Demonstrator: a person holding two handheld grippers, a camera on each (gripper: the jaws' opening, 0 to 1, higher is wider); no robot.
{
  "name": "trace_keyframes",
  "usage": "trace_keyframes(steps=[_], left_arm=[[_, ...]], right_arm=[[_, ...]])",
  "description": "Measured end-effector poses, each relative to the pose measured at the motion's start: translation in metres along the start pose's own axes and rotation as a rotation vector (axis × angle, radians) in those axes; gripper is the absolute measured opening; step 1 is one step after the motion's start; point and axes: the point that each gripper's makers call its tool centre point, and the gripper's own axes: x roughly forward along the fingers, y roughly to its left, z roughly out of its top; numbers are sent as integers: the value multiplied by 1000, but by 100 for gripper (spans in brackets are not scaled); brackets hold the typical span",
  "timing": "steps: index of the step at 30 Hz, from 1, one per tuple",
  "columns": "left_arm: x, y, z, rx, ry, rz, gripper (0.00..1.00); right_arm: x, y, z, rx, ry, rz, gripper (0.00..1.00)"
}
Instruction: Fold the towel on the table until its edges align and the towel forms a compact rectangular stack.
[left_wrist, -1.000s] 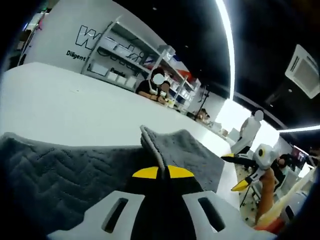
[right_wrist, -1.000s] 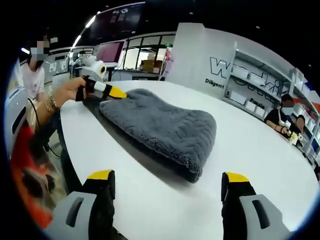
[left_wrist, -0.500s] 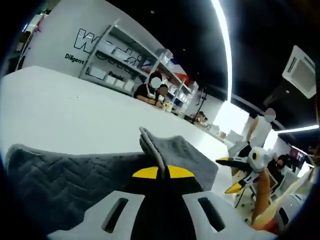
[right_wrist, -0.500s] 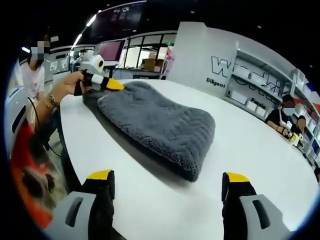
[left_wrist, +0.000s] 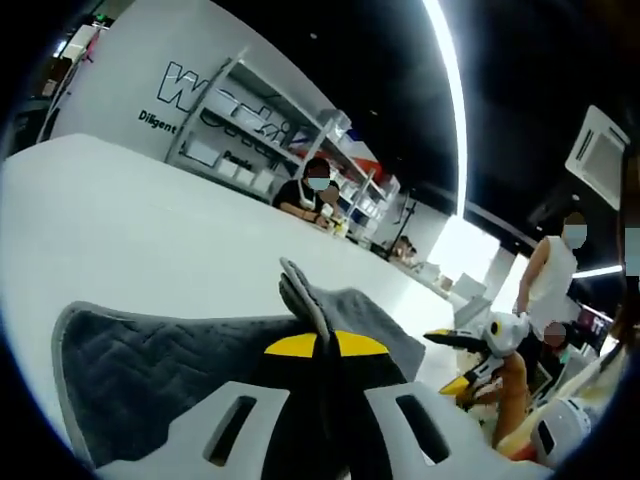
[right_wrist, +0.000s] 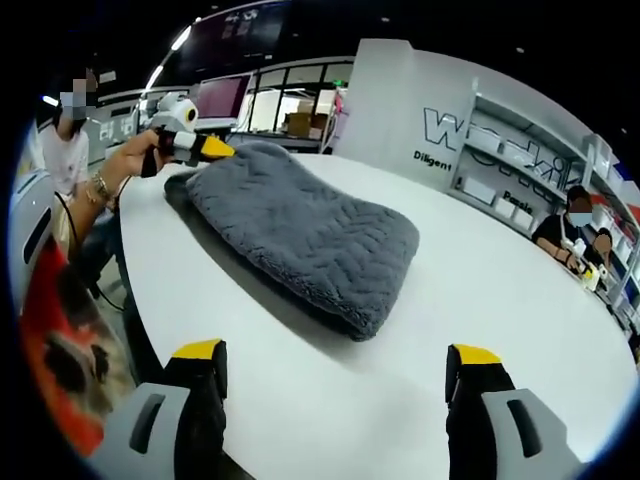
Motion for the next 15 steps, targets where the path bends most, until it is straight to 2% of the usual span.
trace_keyframes(steps=[15], left_arm=[[-28,18,8,6,-15,50,4]], right_arm=[[0,1,-1,-4,10,-1,92]])
